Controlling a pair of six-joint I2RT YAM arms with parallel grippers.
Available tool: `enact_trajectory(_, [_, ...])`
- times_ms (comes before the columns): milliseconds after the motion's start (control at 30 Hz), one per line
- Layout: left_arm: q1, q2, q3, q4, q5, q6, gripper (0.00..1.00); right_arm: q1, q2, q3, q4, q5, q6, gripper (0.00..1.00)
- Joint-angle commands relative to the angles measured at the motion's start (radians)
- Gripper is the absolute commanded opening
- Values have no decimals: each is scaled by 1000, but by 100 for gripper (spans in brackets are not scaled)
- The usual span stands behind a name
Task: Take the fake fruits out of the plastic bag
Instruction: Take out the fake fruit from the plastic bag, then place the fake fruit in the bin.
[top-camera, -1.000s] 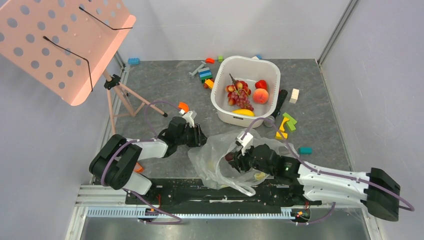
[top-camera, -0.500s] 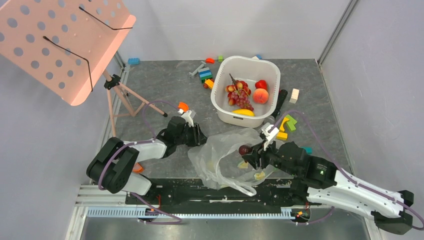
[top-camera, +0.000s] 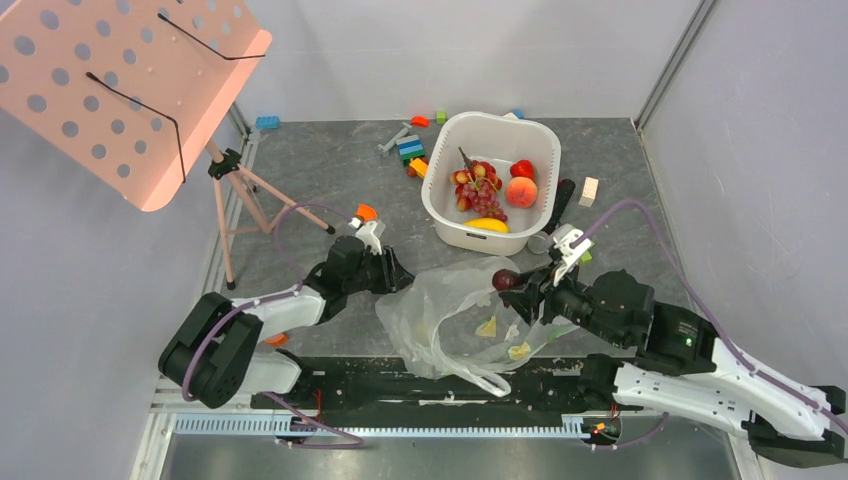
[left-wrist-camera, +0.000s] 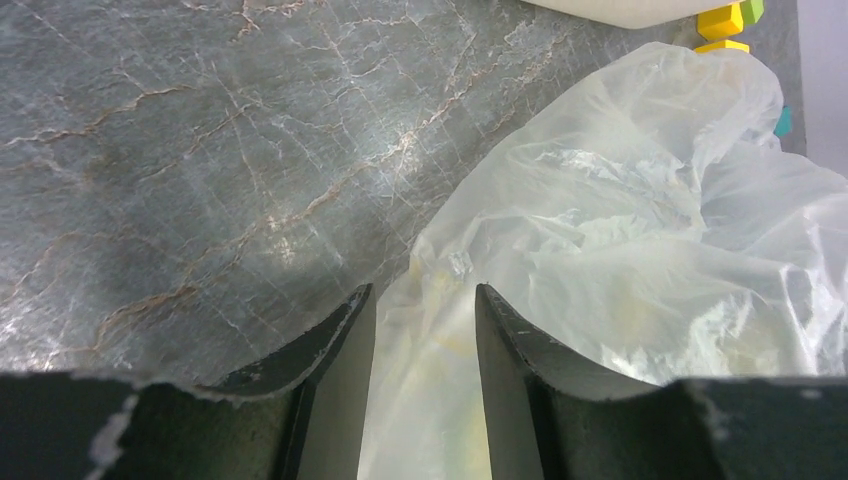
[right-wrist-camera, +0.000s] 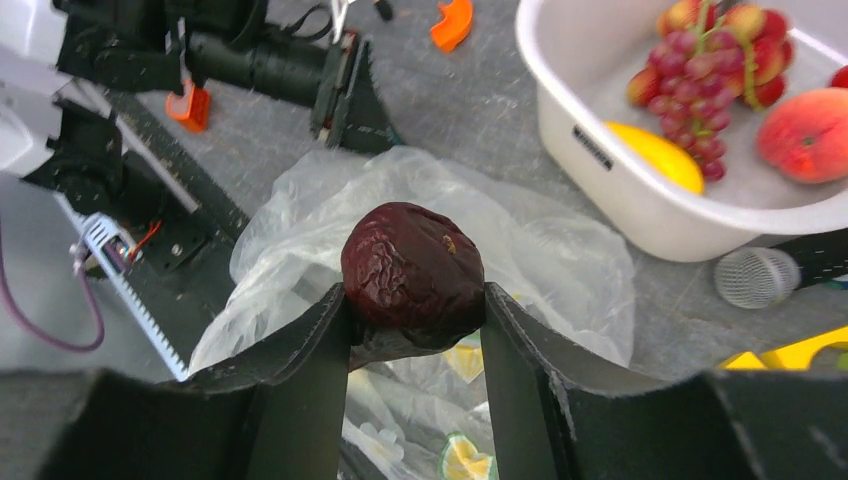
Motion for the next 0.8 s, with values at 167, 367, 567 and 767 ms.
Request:
enact_trajectory(167, [-3,-185,5,-80,-52,70,59,-2,247,186,-2,270,-125,39])
enact_trajectory(367, [-4,-266,63,-209,-51,70,66,-135,509,331,36,429,-253,35])
enact_trajectory(567, [-3,-355,185,-460,-110,94,78,-453,688,377,175,172,-330,40])
enact_trajectory(767, [-4,-443,280,-623,-92,121,94,-677,903,486,245,-50,-321,42])
